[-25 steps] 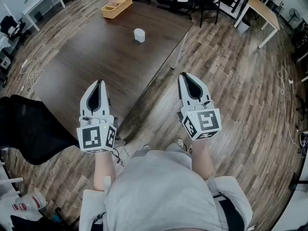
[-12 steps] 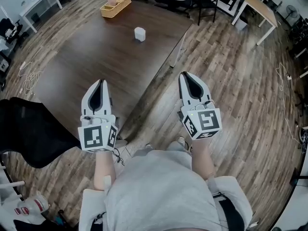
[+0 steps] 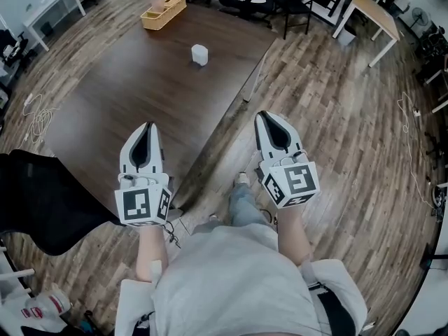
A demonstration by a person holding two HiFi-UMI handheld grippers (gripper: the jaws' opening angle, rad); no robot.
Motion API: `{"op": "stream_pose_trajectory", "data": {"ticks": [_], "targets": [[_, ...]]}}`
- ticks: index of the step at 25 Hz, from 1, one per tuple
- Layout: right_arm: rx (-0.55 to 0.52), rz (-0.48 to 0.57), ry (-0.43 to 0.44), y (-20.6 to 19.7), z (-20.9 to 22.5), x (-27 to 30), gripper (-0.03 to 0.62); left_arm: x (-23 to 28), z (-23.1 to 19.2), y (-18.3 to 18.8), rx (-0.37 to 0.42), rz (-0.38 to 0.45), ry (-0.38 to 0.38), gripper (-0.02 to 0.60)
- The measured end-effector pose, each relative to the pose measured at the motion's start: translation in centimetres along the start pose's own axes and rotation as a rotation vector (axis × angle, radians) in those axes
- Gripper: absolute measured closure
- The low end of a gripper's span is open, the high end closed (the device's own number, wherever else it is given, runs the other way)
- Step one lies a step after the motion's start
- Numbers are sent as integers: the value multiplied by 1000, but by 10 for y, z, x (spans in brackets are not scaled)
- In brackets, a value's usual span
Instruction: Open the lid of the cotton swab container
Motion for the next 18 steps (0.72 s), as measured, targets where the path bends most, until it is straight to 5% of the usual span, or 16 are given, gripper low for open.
{"op": "stream_pose_trajectory", "data": {"ticks": [18], "targets": [[-7,40,49,6,94,122,569,144,-12,-12,3,31,59,571]]}}
Point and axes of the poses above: the fingertips, and each gripper's own axes: x forward along the fingers, z to its right, y out of its top, the point moved 2 cm from there along -x, backward along the fingers, and after that the axes turned 3 degrees about z, right-handed, at the moved point
